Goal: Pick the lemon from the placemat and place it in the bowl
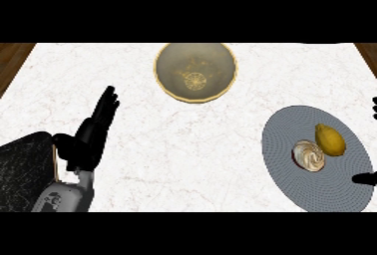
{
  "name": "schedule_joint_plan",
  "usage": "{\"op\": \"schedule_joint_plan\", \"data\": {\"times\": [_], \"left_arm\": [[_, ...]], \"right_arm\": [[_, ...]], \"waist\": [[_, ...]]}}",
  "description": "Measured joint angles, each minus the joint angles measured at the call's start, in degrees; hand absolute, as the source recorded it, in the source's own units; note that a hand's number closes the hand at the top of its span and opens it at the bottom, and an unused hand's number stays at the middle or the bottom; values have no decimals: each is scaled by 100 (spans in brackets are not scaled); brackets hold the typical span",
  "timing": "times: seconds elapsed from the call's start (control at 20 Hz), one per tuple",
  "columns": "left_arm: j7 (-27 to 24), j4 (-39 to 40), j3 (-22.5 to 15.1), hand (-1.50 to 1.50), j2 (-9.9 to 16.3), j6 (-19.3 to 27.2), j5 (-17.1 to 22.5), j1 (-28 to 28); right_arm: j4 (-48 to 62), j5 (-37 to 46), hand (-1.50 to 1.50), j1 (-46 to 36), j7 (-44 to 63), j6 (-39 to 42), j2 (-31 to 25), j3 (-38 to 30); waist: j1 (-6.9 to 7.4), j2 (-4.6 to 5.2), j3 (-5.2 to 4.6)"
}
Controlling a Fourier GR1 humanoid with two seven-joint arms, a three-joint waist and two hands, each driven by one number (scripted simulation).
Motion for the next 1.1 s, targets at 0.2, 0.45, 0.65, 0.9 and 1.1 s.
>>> {"op": "schedule_joint_plan", "data": {"times": [0.2, 0.45, 0.65, 0.9, 1.1], "left_arm": [[-116, 96, 12, 0, -154, -39, -150, 63], [-51, -34, 59, 0, -272, -88, -292, 154], [94, -127, 169, 0, -321, -188, -335, 94], [19, -60, 313, 0, -367, -328, -398, 86], [-20, 118, 401, 0, -459, -365, -504, -49]], "right_arm": [[122, -24, -150, -41, -101, 144, 218, -178], [196, 35, -150, -111, 33, 225, 546, -224], [413, 165, -150, -277, 26, 249, 766, -232], [634, 435, -150, -161, -321, 223, 1051, -237], [1206, 651, -150, -378, -687, 246, 1090, -314]], "waist": [[2, 2, 1], [8, 2, 1], [11, 3, 1], [8, 3, 0], [12, 5, 2]]}}
